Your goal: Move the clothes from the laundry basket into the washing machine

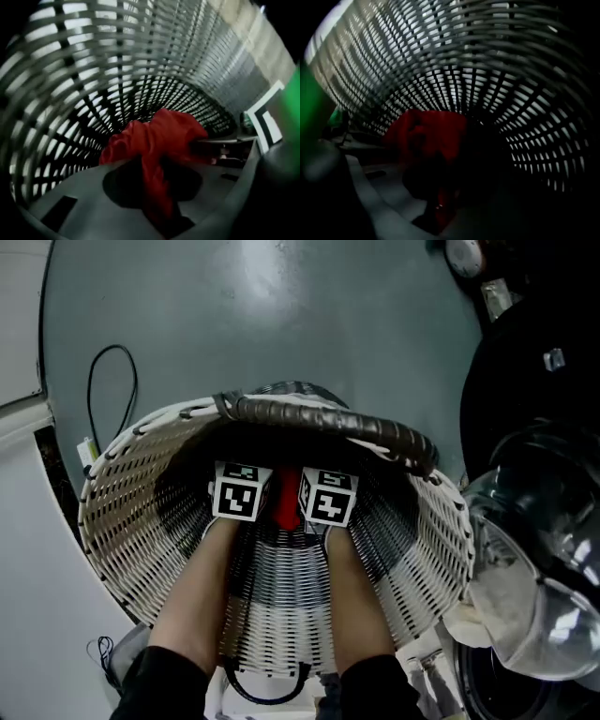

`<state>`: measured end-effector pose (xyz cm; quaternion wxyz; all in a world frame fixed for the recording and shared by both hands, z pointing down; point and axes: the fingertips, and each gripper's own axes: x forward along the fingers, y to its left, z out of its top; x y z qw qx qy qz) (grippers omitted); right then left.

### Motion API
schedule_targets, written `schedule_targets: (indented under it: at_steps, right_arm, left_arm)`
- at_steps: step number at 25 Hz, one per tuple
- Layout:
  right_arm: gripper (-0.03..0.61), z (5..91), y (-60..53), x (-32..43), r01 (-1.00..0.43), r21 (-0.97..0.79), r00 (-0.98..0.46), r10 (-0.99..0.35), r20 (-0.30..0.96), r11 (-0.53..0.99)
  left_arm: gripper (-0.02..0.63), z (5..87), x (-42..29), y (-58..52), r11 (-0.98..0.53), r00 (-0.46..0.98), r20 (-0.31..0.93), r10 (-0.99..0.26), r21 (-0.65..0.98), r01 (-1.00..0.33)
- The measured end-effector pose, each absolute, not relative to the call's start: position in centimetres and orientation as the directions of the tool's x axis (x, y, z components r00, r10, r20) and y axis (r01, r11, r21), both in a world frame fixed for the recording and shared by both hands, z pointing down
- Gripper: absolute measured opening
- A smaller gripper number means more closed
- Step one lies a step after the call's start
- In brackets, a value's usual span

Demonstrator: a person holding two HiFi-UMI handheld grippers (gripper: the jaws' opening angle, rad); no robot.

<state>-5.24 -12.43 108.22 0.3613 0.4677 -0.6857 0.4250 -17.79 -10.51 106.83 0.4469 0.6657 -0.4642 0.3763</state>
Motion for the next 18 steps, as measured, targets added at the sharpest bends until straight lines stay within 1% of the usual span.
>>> schedule_targets:
  at_steps: [2,6,9,14,18]
  right_arm:
    - [0.072,106.7,-12.6,-5.2,-0.947,-0.264,-0.314,-0.363,0.877,0.181]
    - [0.072,102.6,-12.4,-5.3,-0.945,-0.257,-0.321,-0.407,0.855,0.205]
    - [0.072,98.8,-12.4,-5.0,-0.944,-0.268,-0.326,-0.440,0.837,0.190]
    - [0.072,91.0,-13.4,-4.8,-0.937,-0.285,-0.348,-0.507,0.789,0.199]
    - [0.072,83.9,-13.3,-4.8,-0.935,-0.297,-0.354,-0.562,0.748,0.193]
  left_arm:
    - [0.118,105.4,-17.4,-10.9,-0.176,0.304,0.899,-0.315,0.259,-0.950]
    - [0.118,101.4,-16.8,-11.5,-0.195,0.300,0.882,-0.364,0.243,-0.950]
    - [0.118,97.6,-16.4,-11.7,-0.202,0.304,0.864,-0.402,0.240,-0.949]
    - [0.118,89.8,-16.6,-12.8,-0.231,0.316,0.816,-0.484,0.229,-0.946]
    - [0.119,83.5,-17.1,-12.4,-0.250,0.328,0.789,-0.520,0.227,-0.941]
